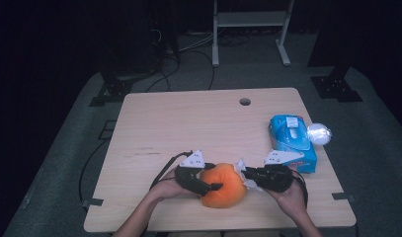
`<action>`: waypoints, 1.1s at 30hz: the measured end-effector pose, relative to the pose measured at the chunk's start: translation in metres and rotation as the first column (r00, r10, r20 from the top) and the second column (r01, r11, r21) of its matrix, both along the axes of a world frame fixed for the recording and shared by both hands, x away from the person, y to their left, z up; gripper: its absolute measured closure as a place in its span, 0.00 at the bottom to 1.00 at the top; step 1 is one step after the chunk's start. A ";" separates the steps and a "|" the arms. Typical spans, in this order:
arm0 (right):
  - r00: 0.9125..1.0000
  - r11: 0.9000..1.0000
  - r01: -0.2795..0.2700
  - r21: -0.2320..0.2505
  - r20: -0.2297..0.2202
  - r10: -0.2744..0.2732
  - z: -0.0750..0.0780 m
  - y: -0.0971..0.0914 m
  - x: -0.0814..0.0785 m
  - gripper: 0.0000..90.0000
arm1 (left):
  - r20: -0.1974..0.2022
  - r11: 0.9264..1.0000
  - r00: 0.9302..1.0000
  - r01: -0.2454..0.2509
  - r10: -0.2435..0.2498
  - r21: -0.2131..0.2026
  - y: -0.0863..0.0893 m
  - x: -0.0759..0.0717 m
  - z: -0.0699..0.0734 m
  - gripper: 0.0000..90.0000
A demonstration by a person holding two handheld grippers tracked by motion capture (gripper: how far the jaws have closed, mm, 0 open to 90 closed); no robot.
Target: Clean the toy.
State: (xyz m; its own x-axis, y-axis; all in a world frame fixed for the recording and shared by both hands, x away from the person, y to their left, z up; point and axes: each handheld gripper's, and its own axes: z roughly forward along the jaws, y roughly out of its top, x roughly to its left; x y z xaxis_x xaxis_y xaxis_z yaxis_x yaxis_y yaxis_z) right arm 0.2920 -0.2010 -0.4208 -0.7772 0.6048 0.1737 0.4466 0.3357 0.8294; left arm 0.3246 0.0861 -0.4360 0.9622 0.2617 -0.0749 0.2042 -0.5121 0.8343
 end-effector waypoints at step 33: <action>1.000 0.999 -0.017 0.036 0.014 0.017 0.010 0.000 -0.001 0.87 | 0.109 0.999 0.994 -0.023 0.027 -0.035 -0.008 -0.002 0.013 0.45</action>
State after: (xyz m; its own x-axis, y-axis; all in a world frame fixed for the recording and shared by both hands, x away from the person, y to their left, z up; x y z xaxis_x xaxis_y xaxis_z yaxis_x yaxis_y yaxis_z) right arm 0.2911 -0.2009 -0.4105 -0.7897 0.5852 0.1841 0.4294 0.3131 0.8471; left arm 0.3222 0.0782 -0.4228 0.9582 0.2852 0.0214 0.1233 -0.4794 0.8689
